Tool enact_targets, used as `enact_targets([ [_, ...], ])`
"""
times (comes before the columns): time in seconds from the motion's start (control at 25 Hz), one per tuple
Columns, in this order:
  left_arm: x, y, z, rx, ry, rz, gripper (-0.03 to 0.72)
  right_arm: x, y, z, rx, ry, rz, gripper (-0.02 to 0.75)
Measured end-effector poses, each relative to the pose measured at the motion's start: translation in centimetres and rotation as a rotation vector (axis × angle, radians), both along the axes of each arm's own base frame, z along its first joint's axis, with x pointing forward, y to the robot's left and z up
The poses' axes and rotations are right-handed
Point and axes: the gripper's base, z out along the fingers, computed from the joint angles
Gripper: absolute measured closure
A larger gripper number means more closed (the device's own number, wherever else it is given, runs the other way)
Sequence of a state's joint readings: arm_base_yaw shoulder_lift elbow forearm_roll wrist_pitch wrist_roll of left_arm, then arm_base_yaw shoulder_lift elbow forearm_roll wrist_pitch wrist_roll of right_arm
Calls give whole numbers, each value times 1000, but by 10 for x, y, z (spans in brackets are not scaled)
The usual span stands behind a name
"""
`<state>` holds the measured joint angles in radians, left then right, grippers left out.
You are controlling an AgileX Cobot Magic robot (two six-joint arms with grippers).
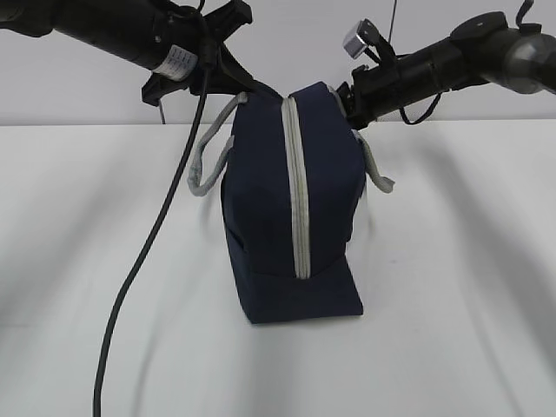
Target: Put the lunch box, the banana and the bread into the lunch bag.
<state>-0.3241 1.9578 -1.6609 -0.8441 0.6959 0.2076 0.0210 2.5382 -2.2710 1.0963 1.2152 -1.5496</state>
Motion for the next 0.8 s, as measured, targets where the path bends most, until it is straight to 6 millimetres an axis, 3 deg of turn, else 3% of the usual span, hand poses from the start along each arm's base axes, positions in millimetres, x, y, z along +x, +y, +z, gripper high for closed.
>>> enact_targets([
  [0.8, -1, -4, 2, -20, -33, -50, 690, -3, -3, -9, -122, 85, -15, 738],
])
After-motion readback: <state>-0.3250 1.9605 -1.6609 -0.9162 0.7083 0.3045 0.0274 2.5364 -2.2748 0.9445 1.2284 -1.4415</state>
